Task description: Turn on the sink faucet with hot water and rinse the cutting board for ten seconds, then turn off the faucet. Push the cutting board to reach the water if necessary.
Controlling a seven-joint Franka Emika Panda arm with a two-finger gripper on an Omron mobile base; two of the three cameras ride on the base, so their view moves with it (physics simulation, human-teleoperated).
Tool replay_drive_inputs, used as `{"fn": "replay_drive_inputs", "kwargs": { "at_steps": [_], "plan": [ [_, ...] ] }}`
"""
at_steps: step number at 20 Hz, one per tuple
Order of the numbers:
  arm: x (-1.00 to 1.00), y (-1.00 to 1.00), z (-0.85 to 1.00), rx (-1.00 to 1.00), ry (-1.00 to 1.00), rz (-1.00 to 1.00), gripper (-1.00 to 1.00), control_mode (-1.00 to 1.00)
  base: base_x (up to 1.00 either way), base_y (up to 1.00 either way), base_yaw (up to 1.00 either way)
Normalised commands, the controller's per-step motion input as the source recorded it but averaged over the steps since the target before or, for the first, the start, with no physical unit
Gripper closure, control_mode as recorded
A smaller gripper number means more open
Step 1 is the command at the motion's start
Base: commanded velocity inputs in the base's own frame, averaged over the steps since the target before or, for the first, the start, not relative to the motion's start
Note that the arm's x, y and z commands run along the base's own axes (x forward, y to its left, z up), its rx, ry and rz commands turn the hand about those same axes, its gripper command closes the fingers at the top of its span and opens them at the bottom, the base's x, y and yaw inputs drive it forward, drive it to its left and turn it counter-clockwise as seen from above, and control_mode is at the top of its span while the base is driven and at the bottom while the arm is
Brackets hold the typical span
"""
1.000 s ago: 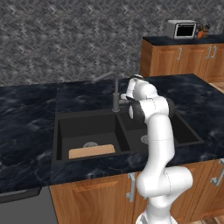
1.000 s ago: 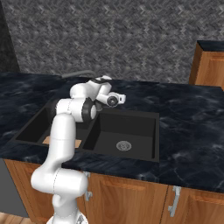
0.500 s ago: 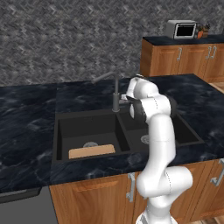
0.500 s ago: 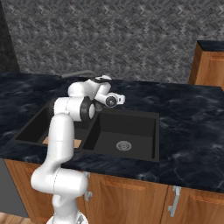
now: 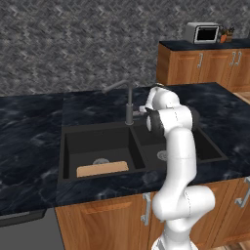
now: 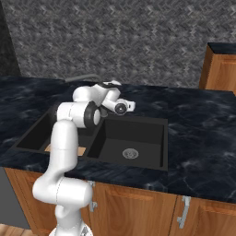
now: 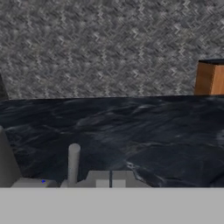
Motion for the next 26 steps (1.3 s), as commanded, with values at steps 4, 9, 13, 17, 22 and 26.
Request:
{"fn": "replay_drive_inputs", "kwargs": {
  "at_steps": [4,9,13,17,22,26],
  "plan": [
    [0.03,-0.07,0.0,0.0,0.0,0.0,1.0,-1.0,0.0,0.0,0.0],
    [0.0,0.0,0.0,0.0,0.0,0.01,1.0,-1.0,0.0,0.0,0.0],
    [-0.12,0.08,0.0,0.0,0.0,0.0,1.0,-1.0,0.0,0.0,0.0],
    [-0.1,0.2,0.0,0.0,0.0,0.0,1.0,-1.0,0.0,0.0,0.0],
    [-0.02,0.22,0.02,0.0,0.0,0.0,1.0,-1.0,0.0,0.0,0.0],
    [0.01,0.15,0.03,0.0,0.0,0.0,1.0,-1.0,0.0,0.0,0.0]
  ]
}}
